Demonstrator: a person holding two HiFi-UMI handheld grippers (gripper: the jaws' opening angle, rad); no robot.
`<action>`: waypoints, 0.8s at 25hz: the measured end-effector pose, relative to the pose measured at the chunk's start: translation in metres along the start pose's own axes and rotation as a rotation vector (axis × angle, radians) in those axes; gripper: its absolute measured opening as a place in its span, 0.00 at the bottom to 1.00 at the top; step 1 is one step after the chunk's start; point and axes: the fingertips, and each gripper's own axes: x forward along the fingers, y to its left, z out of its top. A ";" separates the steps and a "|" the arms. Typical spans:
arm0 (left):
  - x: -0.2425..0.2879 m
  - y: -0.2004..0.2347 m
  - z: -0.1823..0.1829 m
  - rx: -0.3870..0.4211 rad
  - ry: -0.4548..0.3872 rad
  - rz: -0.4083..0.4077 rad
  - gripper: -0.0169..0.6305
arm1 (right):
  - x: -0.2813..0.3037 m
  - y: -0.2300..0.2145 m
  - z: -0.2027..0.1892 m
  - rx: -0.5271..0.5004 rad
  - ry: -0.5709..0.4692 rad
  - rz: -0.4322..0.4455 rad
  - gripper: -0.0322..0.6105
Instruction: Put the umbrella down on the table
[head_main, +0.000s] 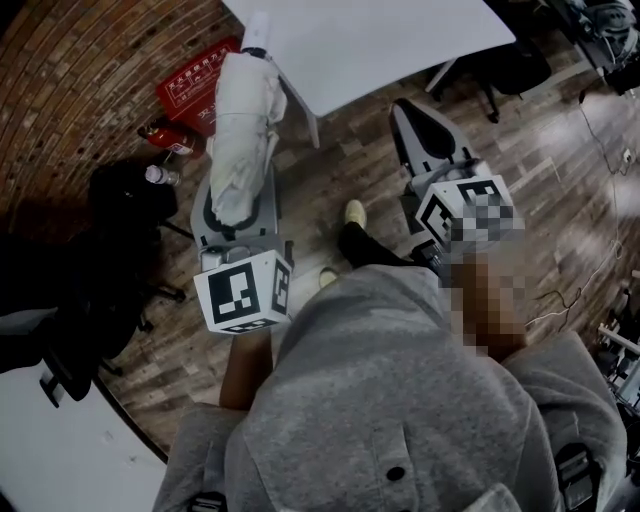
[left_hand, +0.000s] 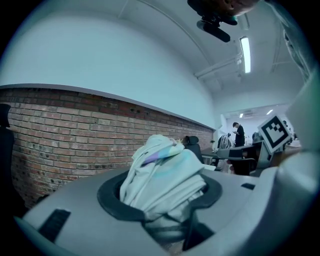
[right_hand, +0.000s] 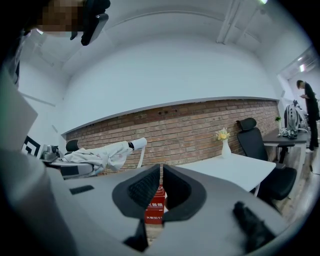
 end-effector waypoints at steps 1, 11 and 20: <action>0.006 0.000 0.001 0.001 0.001 0.003 0.39 | 0.005 -0.004 0.002 0.001 -0.001 0.002 0.11; 0.051 -0.010 0.013 0.012 0.012 0.011 0.39 | 0.032 -0.040 0.014 0.014 -0.003 0.010 0.11; 0.090 -0.023 0.019 0.022 0.025 0.017 0.39 | 0.056 -0.074 0.021 0.027 -0.002 0.026 0.11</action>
